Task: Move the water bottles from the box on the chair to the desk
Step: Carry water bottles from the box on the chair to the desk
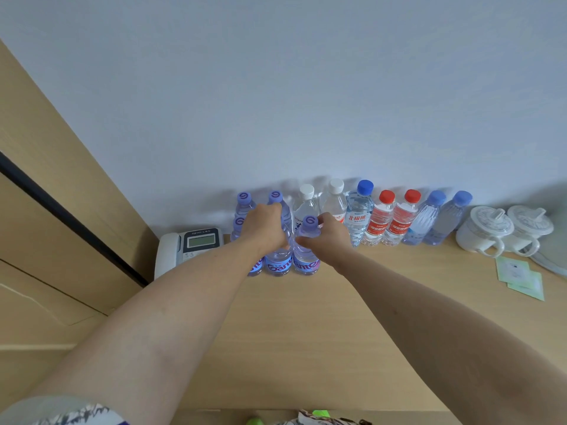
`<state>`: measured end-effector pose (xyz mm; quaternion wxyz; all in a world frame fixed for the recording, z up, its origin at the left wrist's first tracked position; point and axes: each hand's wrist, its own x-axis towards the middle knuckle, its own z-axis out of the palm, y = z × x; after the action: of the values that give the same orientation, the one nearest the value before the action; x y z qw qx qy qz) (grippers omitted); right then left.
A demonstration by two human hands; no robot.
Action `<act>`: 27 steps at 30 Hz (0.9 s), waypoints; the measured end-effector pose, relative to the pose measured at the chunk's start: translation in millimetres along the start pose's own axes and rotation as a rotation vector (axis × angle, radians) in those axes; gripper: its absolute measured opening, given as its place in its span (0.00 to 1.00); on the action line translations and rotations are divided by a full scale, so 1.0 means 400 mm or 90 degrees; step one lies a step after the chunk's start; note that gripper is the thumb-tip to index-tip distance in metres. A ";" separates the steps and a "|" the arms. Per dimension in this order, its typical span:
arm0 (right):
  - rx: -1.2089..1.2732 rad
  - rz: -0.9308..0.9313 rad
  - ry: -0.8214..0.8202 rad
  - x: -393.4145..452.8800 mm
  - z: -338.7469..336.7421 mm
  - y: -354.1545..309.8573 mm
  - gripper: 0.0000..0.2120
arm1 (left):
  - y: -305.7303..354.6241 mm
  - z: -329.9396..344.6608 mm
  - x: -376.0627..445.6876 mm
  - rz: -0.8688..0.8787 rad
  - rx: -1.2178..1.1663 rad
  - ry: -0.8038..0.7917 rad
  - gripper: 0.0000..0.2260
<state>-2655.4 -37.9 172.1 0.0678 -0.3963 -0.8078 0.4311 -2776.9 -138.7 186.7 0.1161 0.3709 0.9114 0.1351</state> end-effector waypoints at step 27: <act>-0.066 -0.069 0.041 -0.124 -0.079 0.011 0.37 | 0.065 -0.088 -0.090 0.078 0.075 0.033 0.21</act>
<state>-2604.8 -50.9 199.9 0.0963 -0.3683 -0.8469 0.3713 -2746.0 -151.8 232.5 0.0617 0.4285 0.8962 0.0976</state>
